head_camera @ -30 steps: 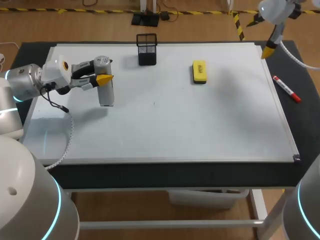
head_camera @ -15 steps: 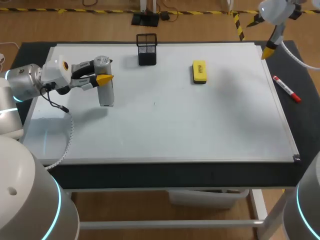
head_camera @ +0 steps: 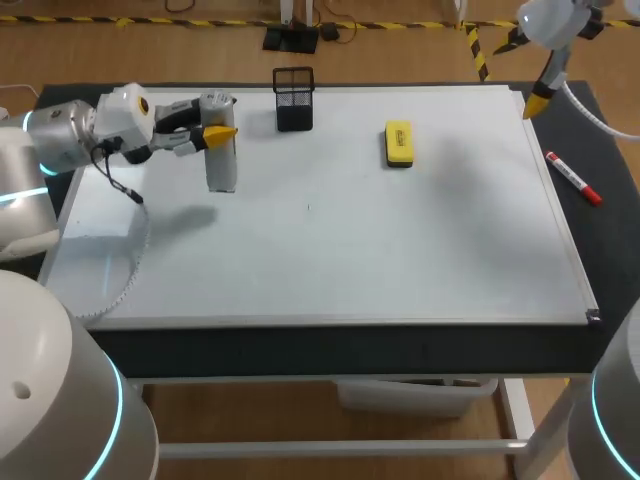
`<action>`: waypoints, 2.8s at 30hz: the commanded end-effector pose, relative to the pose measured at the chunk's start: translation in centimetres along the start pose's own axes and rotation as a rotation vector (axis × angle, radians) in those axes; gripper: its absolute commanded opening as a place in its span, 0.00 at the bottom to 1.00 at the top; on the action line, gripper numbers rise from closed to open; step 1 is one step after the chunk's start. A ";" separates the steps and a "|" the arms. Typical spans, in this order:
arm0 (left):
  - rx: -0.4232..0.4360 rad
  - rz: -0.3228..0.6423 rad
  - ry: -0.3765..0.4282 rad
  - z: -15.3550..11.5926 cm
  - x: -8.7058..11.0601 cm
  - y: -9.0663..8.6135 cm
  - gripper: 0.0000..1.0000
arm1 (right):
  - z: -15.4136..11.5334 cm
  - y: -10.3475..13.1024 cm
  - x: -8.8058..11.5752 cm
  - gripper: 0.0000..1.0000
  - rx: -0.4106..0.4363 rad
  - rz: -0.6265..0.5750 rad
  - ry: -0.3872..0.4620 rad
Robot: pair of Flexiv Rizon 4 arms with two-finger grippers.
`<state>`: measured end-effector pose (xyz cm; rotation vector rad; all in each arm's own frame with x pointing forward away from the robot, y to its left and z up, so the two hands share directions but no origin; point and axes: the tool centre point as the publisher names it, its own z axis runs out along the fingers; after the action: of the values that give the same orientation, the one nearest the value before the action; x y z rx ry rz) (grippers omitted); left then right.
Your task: Pick up the inspection probe, press it on each red-marked spot on the whiteboard one by one, put down the probe, pick up the eraser, and wipe off all the red marks.
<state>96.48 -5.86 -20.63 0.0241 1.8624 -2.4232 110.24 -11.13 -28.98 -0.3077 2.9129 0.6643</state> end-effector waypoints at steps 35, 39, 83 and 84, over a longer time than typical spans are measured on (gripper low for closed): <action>0.123 0.058 0.128 10.7 -16.0 -4.0 0.00 | -0.1 0.0 -0.1 1.00 0.003 -0.001 0.003; 0.127 0.060 0.111 11.1 -17.4 -3.4 0.00 | -0.1 0.0 -0.1 1.00 0.003 -0.001 0.003; 0.146 0.023 0.028 11.6 -23.0 3.6 0.00 | -0.1 0.0 -0.1 1.00 0.003 -0.001 0.003; 0.145 0.020 0.026 11.5 -23.1 3.8 0.00 | -0.1 0.0 -0.1 1.00 0.003 -0.001 0.003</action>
<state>119.28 -16.52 -19.36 0.0078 1.6766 -2.5129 110.26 -11.13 -28.97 -0.3068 2.9123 0.6648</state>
